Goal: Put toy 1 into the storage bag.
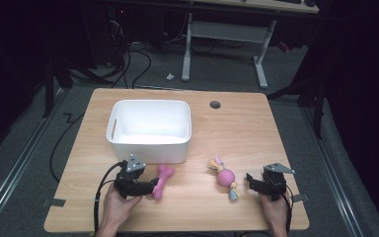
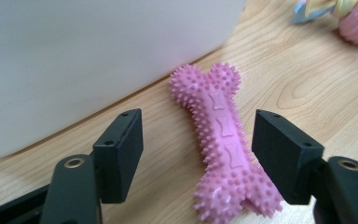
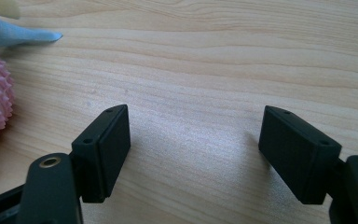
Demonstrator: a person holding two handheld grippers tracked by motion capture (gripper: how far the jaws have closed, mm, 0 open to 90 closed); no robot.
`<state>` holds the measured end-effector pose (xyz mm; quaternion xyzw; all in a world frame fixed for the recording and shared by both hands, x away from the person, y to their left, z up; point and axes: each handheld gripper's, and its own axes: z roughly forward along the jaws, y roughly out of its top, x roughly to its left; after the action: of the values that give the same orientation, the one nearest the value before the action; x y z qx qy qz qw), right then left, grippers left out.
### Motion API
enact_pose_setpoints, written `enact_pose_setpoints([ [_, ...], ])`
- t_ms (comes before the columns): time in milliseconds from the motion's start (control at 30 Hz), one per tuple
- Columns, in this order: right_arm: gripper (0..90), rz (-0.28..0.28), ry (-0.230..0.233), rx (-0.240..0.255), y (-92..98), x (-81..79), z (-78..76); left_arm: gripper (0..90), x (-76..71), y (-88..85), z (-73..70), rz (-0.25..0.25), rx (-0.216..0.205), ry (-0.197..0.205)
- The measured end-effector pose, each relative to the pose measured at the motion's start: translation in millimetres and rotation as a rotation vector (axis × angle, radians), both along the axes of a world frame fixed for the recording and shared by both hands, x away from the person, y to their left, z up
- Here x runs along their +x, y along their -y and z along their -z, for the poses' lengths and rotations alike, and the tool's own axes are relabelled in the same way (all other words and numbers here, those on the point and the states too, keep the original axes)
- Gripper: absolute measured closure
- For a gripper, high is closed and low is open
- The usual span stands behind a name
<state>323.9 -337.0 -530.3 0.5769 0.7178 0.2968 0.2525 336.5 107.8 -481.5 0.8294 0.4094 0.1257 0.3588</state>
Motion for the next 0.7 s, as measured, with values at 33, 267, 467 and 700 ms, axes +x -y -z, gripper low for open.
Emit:
enact_pose_setpoints([
  [33,25.2,-0.002,0.001,-0.002,0.2,0.1,0.0,33.3,0.9,3.2,1.0,-0.001,0.015,-0.004],
  [267,25.2,-0.003,0.002,-0.003,0.3,0.1,0.1,31.8,6.1,11.5,7.8,-0.01,0.049,-0.044],
  [467,25.2,0.0,0.001,0.0,0.0,0.0,0.0,29.8,9.7,21.8,11.8,-0.013,0.08,-0.057],
  [700,25.2,0.0,0.0,0.001,-0.1,0.0,0.0,32.0,14.2,35.1,22.6,0.001,0.112,-0.085],
])
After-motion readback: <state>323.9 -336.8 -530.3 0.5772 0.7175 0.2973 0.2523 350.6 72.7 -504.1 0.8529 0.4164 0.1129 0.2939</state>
